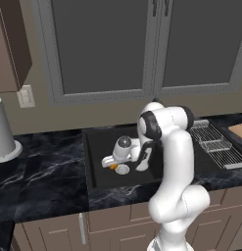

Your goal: Pick the orange from the sink and place it on the cutting board to airdry. Then turn off the sink faucet.

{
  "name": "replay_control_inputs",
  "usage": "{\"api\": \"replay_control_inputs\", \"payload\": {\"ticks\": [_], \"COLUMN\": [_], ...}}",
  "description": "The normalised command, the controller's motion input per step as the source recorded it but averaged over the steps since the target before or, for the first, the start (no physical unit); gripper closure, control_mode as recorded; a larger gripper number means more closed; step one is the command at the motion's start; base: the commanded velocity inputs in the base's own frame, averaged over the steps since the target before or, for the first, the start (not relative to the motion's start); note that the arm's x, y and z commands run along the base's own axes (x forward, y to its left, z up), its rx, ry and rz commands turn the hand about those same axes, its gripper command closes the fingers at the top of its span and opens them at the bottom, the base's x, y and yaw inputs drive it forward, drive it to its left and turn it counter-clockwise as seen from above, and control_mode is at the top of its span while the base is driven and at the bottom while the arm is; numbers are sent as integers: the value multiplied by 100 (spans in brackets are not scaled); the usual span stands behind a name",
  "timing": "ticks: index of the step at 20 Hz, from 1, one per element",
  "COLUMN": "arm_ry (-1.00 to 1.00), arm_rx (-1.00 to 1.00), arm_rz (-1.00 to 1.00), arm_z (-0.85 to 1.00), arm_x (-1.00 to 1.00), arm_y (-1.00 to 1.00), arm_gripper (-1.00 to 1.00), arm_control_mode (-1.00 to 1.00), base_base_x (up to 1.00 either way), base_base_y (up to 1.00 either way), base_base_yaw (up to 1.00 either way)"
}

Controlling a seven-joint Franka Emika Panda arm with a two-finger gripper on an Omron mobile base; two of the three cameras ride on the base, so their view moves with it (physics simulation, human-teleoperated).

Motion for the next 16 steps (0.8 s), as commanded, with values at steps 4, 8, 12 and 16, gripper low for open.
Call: {"api": "replay_control_inputs", "payload": {"ticks": [4,8,12,16], "arm_ry": [0,0,0,0], "arm_rx": [0,0,0,0], "arm_rz": [-2,-2,-2,-1], "arm_z": [-19,-16,-17,-13], "arm_x": [24,31,34,36], "arm_y": [0,0,0,1], "arm_gripper": [-100,-100,-100,-100], "arm_control_mode": [-100,-100,-100,-100], "base_base_x": [0,0,0,0], "base_base_y": [0,0,0,0], "base_base_yaw": [0,0,0,0]}}
